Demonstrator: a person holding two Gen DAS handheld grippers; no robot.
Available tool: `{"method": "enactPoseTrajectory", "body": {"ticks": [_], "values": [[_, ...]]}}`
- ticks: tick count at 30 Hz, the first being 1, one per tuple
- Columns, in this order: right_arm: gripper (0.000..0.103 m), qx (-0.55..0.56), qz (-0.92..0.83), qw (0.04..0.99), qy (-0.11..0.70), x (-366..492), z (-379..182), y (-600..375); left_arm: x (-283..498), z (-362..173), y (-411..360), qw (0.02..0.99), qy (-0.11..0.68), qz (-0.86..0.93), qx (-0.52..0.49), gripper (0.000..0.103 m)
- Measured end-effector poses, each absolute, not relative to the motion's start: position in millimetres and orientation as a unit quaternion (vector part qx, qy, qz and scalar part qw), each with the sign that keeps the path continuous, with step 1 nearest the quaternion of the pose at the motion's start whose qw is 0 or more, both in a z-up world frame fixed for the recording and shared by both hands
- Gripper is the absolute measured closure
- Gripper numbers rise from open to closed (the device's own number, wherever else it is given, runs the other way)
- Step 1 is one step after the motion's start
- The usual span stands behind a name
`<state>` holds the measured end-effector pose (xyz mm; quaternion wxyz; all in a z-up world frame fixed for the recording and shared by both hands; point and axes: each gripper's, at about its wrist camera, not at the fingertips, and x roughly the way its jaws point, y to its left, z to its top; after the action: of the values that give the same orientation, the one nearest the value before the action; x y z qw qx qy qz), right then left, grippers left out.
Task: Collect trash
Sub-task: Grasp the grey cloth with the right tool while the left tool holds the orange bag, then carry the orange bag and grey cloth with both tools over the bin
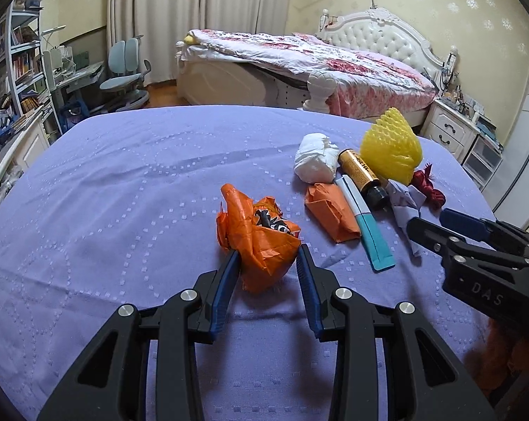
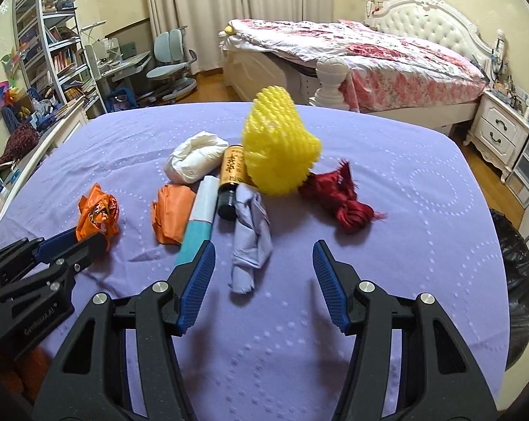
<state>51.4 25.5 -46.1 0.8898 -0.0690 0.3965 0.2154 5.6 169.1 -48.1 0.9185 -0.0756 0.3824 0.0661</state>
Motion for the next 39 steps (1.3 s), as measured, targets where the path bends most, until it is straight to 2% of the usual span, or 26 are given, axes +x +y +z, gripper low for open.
{"method": "enactPoseTrajectory", "body": {"ticks": [4,6,7,26,39], "values": [[0.066,-0.079,0.217,0.883,0.409,58,-52,37,4,-49,173,0.918,0.382,0.062,-0.087,0.066],[0.078,-0.083,0.219,0.878,0.417,60,-57,39,4,-49,175,0.917,0.383,0.063,-0.09,0.066],[0.079,-0.084,0.219,0.877,0.42,60,-58,40,5,-51,177,0.915,0.388,0.062,-0.093,0.066],[0.08,-0.06,0.192,0.89,0.41,40,-51,-8,0,-48,173,0.919,0.38,0.048,-0.093,0.069],[0.08,-0.037,0.152,0.904,0.397,32,-44,-61,-10,-34,121,0.93,0.361,-0.001,-0.076,0.069]]}}
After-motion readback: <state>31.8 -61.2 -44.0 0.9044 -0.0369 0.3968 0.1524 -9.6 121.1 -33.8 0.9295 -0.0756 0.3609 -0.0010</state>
